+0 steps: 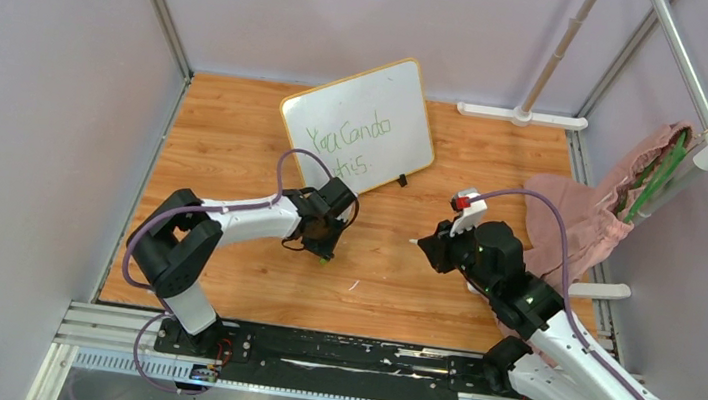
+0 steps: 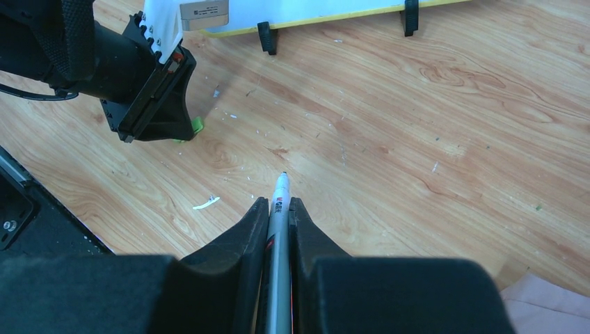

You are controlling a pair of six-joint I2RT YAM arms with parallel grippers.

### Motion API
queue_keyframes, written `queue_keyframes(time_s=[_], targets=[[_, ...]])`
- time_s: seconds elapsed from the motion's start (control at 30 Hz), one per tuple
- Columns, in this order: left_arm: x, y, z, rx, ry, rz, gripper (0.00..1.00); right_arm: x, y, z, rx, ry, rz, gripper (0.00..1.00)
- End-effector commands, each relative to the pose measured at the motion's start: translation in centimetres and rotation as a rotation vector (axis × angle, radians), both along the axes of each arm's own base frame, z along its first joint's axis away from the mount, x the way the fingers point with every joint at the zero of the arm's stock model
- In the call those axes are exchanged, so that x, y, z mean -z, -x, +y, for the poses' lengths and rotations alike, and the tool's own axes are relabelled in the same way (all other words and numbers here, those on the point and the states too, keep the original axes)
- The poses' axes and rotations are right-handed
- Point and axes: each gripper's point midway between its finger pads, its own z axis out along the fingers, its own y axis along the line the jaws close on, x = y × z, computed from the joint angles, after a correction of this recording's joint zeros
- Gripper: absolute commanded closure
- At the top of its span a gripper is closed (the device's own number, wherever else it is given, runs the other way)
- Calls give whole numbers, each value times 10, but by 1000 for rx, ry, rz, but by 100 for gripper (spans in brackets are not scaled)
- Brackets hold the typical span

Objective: Write a sentence on the whiteboard
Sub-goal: Close the whiteboard marker at the center of the board.

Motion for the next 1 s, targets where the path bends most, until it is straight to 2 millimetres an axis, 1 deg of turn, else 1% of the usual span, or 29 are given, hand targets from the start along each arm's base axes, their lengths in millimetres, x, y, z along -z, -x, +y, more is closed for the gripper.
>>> queue_keyframes(time_s=[0.0,0.17,0.23,0.3,0.37,0.43,0.5,0.57,0.67,0.97], targets=[[7,5,3,-23,6,25,100,0,4,2,-23,-2,-13,100],[-2,0,3,-63,5,7,100,1,4,2,-22,-2,-8,100],[-2,-1,3,-101,9,9,99,2,4,3,-22,-4,-8,100],[0,-2,4,-152,9,12,97,2,4,3,-23,-6,-5,100],[3,-2,4,-197,10,15,91,2,4,4,-24,-6,-5,100],[5,-3,5,-222,5,17,80,2,4,4,-23,-5,-5,100],[6,-3,8,-228,-14,17,72,2,3,3,-22,-4,-7,100],[6,-3,12,-224,-40,15,68,2,3,3,-22,-3,-8,100],[6,-3,16,-213,-66,11,66,2,3,3,-22,-3,-9,100],[4,-5,19,-125,-124,20,65,1,3,2,-18,-3,-14,100]])
